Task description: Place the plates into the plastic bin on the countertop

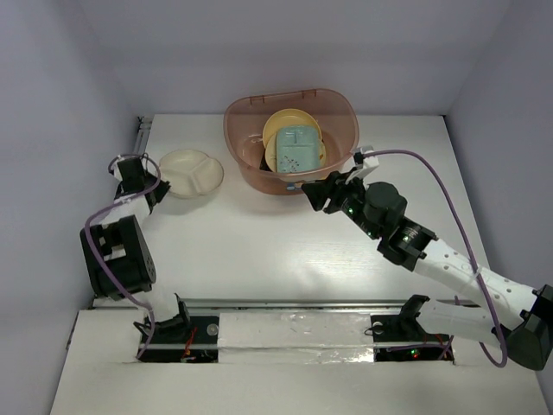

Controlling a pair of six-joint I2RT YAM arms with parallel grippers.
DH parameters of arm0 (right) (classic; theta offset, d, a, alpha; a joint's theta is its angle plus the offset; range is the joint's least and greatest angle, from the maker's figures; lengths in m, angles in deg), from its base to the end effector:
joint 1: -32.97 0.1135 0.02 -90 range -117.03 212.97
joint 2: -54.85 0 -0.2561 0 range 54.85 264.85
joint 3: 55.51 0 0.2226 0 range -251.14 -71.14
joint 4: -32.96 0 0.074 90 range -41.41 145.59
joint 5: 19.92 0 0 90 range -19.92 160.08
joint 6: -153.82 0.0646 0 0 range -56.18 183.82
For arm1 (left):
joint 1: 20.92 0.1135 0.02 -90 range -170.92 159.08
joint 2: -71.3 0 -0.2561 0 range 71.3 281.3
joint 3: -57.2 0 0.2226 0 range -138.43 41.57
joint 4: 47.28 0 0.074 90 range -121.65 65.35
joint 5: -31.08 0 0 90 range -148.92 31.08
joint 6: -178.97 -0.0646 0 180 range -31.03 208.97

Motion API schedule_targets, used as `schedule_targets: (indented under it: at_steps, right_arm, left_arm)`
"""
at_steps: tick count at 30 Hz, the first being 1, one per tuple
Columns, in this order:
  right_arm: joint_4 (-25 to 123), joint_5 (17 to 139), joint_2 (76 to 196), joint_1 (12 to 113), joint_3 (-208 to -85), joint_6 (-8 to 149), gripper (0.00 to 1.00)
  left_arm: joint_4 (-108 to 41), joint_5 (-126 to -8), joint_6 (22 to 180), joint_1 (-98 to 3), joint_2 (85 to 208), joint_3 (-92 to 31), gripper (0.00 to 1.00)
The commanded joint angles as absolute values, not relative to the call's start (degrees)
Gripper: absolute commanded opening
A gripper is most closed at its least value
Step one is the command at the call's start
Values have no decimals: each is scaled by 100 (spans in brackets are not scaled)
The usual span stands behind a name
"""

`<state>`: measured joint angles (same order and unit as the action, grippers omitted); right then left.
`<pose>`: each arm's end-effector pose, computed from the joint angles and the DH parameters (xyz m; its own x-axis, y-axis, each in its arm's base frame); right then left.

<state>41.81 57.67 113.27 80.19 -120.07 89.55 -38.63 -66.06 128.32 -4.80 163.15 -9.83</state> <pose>0.1760 0.1698 0.3490 -0.2768 0.3251 -0.9043 -0.5005 0.7545 0.4245 0.3341 0.0882 0.1999 -0.2982 -0.7411 -0.6016 -0.4719 0.6623 -0.5819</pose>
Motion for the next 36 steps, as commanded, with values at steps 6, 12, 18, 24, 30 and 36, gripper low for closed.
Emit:
schedule_targets:
  at_steps: [6,12,18,24,30,36]
  right_arm:
    - [4086,5075,11198,8016,-11983,8843,53]
    - [4165,4802,11181,8016,-11992,8834,54]
    - [4209,4661,11189,8016,-12001,8825,54]
    - [4218,4661,11321,8016,-12027,8825,54]
    - [4218,4600,11313,8016,-12036,8843,54]
    - [4314,4467,11199,8016,-12071,8843,54]
  left_arm:
    - [-4870,-7105,13379,-27,14487,-739,0]
    - [-5090,-7588,13800,-27,13916,-817,0]
    - [-5300,-7975,14065,-27,13713,-1248,0]
    - [-5344,-7870,14144,-27,13642,-1810,0]
    - [-5301,-7906,14092,-518,13660,-2338,0]
    - [-5300,-7633,13907,-1853,13993,-2698,0]
